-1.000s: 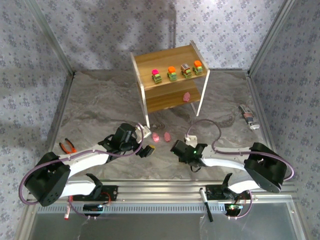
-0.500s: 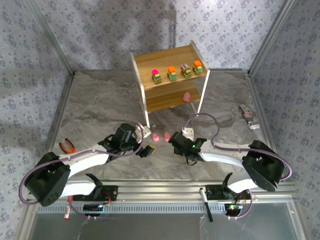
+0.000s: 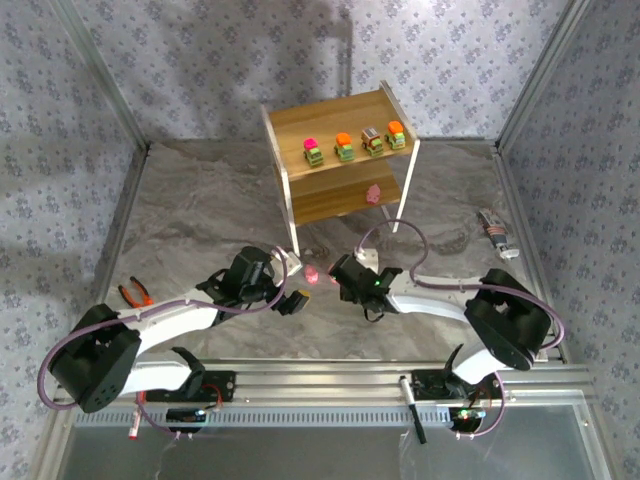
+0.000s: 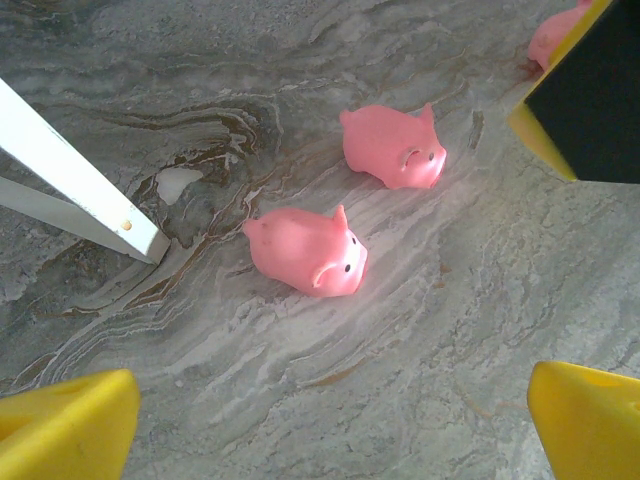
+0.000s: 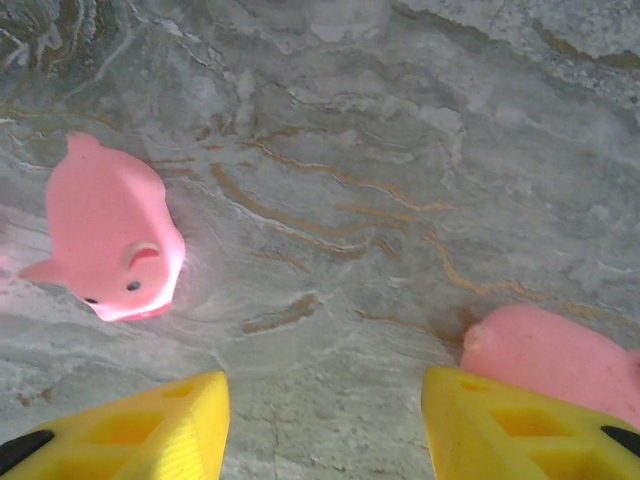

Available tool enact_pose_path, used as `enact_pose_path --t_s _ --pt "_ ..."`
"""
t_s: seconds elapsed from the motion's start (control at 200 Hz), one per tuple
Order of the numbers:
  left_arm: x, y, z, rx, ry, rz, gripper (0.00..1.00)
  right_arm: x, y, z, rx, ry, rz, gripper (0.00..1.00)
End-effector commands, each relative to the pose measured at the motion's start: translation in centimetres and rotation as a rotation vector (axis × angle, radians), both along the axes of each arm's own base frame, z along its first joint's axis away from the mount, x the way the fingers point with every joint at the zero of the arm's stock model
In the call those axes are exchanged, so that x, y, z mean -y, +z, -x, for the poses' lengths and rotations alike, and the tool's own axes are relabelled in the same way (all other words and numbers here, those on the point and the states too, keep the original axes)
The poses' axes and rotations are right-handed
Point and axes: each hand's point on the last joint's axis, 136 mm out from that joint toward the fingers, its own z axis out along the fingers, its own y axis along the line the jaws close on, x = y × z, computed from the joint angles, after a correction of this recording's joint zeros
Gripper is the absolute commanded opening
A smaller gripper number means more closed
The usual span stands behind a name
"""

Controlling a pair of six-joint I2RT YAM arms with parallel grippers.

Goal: Place and organize the plastic toys onto the shelf

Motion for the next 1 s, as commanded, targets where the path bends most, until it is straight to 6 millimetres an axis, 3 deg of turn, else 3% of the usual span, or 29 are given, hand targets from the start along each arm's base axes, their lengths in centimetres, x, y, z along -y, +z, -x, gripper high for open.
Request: enact_pose_path --t_s 0.0,0.22,0.365,0.53,0.68,0.994 --pt "0.5 1.1 -0.3 0.025 -0.017 0.023 1.0 -0.8 0.9 -1.2 0.023 0.009 -0.011 0.56" --pt "0.5 1.1 -0.3 0.027 -0.017 0.027 1.0 -1.0 4.2 -0.9 0.079 0.062 -0.025 0.56" --pt "0.6 1.0 -0.2 0.021 -0.021 0.027 1.0 1.3 5.9 0.4 0.099 0.11 0.027 0.61" --pt "0.6 1.0 -0.2 0.019 -0.022 0.029 1.0 5.2 5.4 1.5 0.056 0.118 0.089 0.64" --pt "0.7 1.0 -0.2 0.017 -0.024 0.028 1.0 7.4 4.9 2.2 0.031 0.174 0.173 0.65" --pt "0.7 0.9 -0.2 0.014 -0.027 0.029 1.0 7.1 2.9 2.1 -0.043 0.223 0.093 0.71"
